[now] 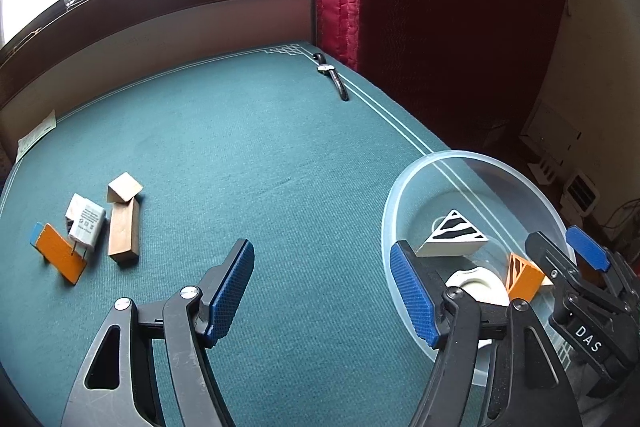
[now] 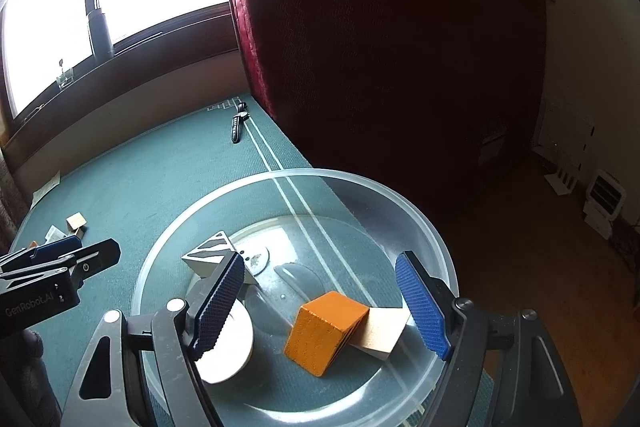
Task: Organize rigid objects
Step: 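Move both open tools back toward the remaining blocks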
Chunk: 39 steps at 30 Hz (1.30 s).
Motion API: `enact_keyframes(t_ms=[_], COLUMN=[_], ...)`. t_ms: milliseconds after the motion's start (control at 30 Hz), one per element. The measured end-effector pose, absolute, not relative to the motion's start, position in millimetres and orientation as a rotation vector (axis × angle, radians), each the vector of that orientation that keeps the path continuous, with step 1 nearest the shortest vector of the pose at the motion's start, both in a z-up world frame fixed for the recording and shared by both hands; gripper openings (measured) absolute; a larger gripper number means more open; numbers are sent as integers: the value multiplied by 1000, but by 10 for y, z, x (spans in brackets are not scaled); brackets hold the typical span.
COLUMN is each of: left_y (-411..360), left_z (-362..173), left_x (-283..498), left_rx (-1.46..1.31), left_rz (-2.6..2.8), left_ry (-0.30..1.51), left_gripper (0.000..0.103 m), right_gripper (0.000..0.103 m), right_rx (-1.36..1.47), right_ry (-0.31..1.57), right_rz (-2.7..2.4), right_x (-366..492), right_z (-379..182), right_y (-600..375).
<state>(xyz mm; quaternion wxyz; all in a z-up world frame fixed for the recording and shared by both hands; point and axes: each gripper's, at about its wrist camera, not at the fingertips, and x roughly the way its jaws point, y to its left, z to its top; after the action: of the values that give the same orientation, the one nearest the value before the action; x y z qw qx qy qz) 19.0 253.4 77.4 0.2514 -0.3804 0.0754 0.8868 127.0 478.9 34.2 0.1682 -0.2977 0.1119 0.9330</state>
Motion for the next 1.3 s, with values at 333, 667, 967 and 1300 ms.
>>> enact_keyframes(t_ms=[333,667,967,1300], left_y=[2259,1867,1329,644], left_z=[769,821,892,821], left_x=[75,-60,-196,-370], left_rx=[-1058,-1065,-1072,-1126], left_rz=[2464,2518,2599,2714], left_ry=[179,126,67,-35], left_gripper=[78,79,79,79], right_gripper=[84,84,89,89], right_rx=[-836,-866,-900,-1027], right_ry=[223,230,244,237], right_rz=[2711,2761,2838,2930], right_x=[1249,1150,870,504], right_z=[396,445,534,556], right_y=[4525,4229,3847,3393])
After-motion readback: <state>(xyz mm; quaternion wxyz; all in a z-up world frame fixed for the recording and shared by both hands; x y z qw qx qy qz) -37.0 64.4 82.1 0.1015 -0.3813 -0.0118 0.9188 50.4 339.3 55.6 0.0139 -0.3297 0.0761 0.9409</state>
